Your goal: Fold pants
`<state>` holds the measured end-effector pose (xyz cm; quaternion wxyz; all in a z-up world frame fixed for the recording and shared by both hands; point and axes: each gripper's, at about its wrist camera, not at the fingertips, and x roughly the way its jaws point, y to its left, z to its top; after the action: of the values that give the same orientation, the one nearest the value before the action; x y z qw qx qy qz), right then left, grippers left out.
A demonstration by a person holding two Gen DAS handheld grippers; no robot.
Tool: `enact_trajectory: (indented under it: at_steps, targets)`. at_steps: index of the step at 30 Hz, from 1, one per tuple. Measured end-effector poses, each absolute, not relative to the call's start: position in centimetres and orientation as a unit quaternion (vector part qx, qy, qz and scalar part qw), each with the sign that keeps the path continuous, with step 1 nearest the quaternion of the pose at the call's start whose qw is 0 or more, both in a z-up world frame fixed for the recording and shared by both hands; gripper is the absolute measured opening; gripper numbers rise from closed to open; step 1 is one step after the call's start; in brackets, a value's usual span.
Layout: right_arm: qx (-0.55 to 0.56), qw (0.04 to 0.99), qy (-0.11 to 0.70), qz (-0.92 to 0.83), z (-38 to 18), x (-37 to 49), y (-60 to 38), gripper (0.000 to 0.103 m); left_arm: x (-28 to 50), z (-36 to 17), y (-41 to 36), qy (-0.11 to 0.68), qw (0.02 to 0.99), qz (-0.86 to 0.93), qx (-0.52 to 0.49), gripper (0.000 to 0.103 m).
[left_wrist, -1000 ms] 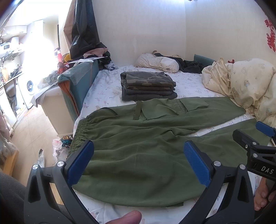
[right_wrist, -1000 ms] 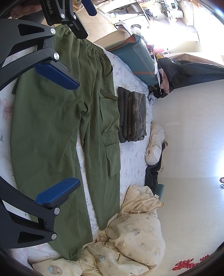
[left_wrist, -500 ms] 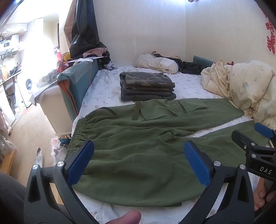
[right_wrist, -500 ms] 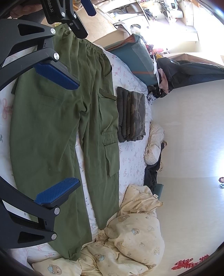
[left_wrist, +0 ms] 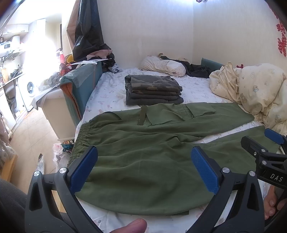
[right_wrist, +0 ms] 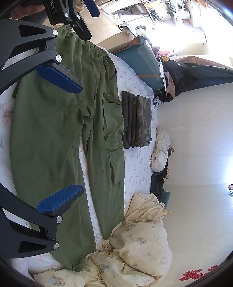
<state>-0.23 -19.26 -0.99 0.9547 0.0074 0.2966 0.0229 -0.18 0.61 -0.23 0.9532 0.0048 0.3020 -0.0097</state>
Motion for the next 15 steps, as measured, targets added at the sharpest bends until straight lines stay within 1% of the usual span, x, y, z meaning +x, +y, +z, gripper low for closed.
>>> enact_trajectory:
  at_steps: [4, 7, 12, 15]
  targets:
    - [0.021, 0.951, 0.307, 0.027, -0.9, -0.2, -19.2, 0.103, -0.1, 0.4, 1.7, 0.317, 0.948, -0.022, 0.013, 0.102]
    - [0.038, 0.949, 0.311, 0.046, -0.8, -0.6, -19.3, 0.103, 0.3, 1.1, 4.6, 0.329, 0.944, -0.001, -0.002, 0.102]
    - [0.042, 0.956, 0.284, 0.056, 0.4, -1.6, -20.0, 0.103, 1.2, 1.1, 13.2, 0.353, 0.927, 0.105, -0.074, 0.102]
    - [0.054, 0.961, 0.265, 0.052, 1.1, -2.1, -21.2, 0.103, 2.3, -0.4, 17.8, 0.388, 0.902, 0.168, -0.084, 0.102]
